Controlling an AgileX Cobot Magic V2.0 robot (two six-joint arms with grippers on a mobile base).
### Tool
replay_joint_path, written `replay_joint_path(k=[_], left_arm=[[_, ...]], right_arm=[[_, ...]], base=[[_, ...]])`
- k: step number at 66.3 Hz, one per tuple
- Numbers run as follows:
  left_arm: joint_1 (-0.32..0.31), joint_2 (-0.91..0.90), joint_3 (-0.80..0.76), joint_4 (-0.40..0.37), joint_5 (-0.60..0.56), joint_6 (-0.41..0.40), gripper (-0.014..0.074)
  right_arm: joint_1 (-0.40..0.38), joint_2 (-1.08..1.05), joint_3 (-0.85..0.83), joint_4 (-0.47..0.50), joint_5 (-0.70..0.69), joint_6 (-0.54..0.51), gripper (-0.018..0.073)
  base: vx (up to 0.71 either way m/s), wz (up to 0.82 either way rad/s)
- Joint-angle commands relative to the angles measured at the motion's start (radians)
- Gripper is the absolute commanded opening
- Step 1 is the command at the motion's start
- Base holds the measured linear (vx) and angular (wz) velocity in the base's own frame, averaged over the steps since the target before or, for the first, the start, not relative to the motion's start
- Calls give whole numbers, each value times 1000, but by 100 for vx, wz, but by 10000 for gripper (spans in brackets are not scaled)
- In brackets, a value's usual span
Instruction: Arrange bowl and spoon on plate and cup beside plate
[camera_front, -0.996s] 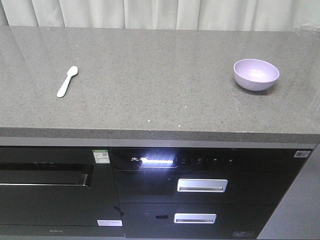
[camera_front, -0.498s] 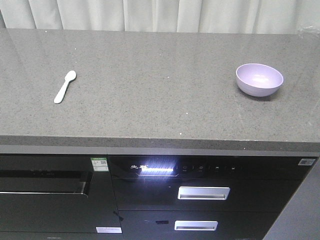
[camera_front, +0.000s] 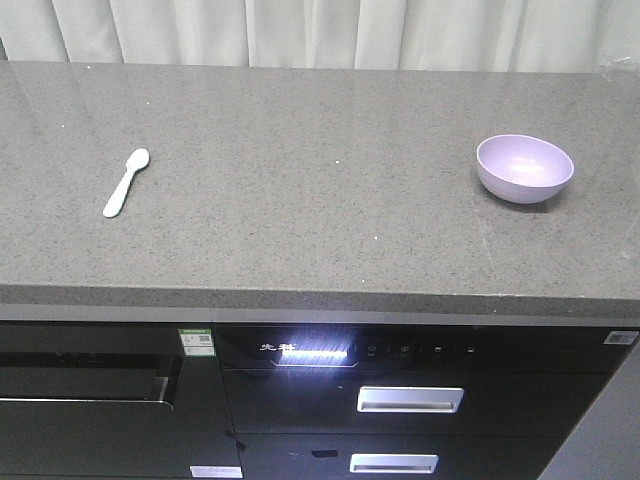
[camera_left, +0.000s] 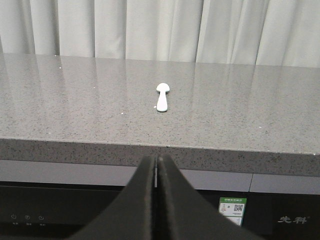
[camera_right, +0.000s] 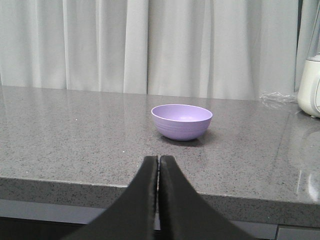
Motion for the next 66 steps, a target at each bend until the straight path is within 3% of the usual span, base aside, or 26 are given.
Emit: replay_joint_path(k=[1,66], left_arm=[[0,-14,26,-8,-70,-9,-6],[0,-14,26,-8,-70,-9,-6]], right_arm=[[-5,-10,8,-7,-74,-4,-3],[-5,-10,8,-7,-74,-4,-3]], base=[[4,0],[4,0]])
